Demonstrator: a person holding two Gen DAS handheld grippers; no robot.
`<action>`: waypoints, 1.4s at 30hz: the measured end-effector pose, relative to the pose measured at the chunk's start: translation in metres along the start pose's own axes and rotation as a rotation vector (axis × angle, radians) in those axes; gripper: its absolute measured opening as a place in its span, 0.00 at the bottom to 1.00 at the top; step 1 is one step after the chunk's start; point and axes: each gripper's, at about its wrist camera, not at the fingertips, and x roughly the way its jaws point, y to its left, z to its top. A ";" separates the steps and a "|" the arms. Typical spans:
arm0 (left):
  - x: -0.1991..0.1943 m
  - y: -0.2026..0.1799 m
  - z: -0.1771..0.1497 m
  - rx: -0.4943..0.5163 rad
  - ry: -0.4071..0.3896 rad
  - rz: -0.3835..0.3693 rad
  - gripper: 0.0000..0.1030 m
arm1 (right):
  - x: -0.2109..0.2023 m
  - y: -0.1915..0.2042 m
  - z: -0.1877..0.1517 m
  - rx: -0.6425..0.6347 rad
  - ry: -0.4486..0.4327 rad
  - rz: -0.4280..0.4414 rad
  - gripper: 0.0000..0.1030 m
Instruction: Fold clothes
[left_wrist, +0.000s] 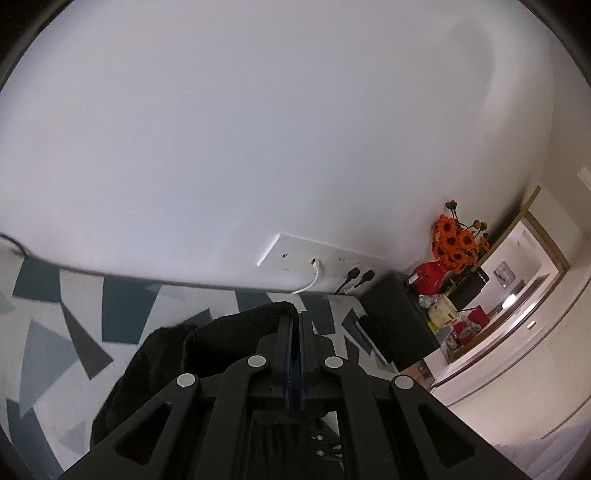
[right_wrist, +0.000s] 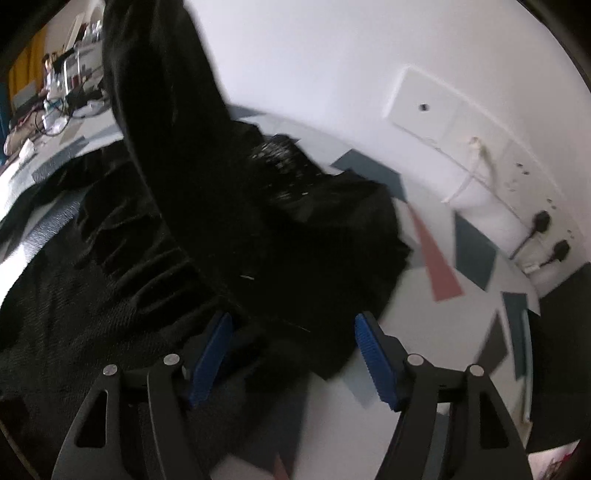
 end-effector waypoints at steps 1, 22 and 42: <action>0.001 -0.001 0.005 0.004 -0.008 -0.007 0.02 | 0.005 -0.001 0.004 -0.007 0.009 -0.048 0.52; 0.086 0.100 -0.074 -0.211 0.322 0.008 0.05 | -0.007 -0.060 -0.049 0.255 0.149 -0.136 0.35; 0.261 0.130 -0.030 -0.326 0.494 -0.149 0.27 | -0.035 -0.083 -0.063 0.526 0.040 -0.060 0.41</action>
